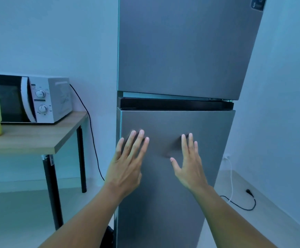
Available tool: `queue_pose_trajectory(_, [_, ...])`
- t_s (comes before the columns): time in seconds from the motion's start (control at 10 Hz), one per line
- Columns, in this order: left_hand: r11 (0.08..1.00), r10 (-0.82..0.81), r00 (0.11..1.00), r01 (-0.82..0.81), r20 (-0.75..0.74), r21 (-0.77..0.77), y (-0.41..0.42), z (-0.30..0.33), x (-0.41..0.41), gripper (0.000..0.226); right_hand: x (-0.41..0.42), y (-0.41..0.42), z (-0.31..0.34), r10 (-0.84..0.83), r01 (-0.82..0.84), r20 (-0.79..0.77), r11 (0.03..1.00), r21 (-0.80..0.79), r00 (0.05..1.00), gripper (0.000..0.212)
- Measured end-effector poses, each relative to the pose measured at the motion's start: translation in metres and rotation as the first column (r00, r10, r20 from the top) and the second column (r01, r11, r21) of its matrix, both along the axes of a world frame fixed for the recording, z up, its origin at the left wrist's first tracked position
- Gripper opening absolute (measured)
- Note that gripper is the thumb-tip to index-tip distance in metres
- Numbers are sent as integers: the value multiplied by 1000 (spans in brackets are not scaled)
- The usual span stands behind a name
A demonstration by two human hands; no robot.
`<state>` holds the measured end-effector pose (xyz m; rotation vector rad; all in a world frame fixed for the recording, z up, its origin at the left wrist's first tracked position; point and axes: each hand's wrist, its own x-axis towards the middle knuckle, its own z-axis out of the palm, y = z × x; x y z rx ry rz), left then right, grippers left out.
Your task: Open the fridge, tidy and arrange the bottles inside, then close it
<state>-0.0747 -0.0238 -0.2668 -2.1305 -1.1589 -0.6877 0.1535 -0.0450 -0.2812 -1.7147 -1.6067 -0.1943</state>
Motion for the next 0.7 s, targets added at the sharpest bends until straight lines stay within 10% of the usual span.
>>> queue_pose_trajectory(0.7, [920, 58, 995, -22, 80, -390, 45, 5, 10, 85, 47, 8, -1, -3, -22, -169, 989, -146, 986, 44])
